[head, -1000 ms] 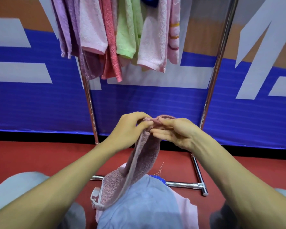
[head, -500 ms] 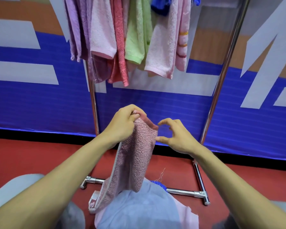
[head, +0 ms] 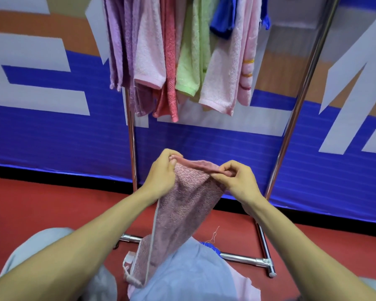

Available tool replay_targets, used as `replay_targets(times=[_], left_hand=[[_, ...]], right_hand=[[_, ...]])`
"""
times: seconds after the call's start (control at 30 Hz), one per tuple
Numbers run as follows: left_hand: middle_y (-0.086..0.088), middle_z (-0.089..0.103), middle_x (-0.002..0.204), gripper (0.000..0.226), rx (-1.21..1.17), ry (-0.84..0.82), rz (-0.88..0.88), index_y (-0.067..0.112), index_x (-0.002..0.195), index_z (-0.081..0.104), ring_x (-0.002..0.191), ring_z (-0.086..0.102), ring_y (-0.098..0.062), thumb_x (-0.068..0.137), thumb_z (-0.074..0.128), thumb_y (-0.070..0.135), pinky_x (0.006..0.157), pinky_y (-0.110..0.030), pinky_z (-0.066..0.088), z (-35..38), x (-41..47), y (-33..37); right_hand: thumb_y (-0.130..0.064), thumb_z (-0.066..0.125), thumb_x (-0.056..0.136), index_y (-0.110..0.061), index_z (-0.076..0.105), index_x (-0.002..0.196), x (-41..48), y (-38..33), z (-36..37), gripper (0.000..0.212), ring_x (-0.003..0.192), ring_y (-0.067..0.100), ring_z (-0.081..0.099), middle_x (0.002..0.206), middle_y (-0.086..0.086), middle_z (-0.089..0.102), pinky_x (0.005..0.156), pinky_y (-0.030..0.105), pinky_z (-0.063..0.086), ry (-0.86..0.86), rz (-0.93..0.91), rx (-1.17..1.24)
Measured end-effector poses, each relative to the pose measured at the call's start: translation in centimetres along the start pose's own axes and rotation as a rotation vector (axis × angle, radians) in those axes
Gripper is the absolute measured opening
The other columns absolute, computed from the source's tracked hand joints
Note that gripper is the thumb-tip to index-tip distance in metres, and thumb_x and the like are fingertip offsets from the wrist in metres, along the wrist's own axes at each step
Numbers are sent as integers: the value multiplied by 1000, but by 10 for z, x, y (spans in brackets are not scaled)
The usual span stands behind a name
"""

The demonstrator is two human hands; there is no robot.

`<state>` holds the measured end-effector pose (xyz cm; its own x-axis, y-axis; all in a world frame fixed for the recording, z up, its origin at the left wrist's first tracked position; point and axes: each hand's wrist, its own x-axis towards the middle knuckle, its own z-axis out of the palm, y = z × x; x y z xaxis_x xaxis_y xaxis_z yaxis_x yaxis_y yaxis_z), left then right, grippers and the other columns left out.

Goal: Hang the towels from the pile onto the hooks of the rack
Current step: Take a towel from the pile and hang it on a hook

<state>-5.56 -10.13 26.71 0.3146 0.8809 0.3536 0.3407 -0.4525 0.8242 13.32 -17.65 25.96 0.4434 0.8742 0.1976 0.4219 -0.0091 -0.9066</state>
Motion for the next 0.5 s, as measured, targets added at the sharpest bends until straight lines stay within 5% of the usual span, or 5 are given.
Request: replay_targets(times=[0.17, 0.3, 0.4, 0.5], left_hand=[[-1, 68, 94, 17, -72, 57, 24, 23, 95, 63, 90, 61, -11, 93, 54, 10, 77, -22, 44, -22, 15, 40], [3, 63, 86, 10, -126, 154, 30, 19, 94, 64, 80, 57, -8, 92, 59, 10, 67, -14, 42, -42, 32, 82], [2, 61, 88, 13, -93, 214, 58, 12, 102, 65, 86, 57, -16, 92, 58, 10, 71, -22, 43, -58, 45, 116], [-5, 62, 97, 17, 1, 239, 119, 8, 108, 64, 87, 54, -16, 95, 53, 10, 68, -19, 34, -75, 54, 152]], right_hand=[[-13, 80, 74, -18, 63, 92, 8, -47, -18, 25, 60, 5, 53, 62, -7, 58, 60, 23, 41, 188, -64, -3], [-17, 84, 70, -22, 68, 77, 14, -86, -27, 18, 69, 7, 61, 73, -4, 68, 70, 26, 51, 337, -61, 186], [-17, 80, 75, -19, 69, 75, 17, -121, -30, 11, 70, 11, 58, 71, -1, 65, 70, 28, 49, 402, -53, 425], [-19, 72, 84, -20, 68, 76, 21, -159, -39, 9, 68, 9, 54, 68, -7, 60, 68, 25, 42, 482, -128, 395]])
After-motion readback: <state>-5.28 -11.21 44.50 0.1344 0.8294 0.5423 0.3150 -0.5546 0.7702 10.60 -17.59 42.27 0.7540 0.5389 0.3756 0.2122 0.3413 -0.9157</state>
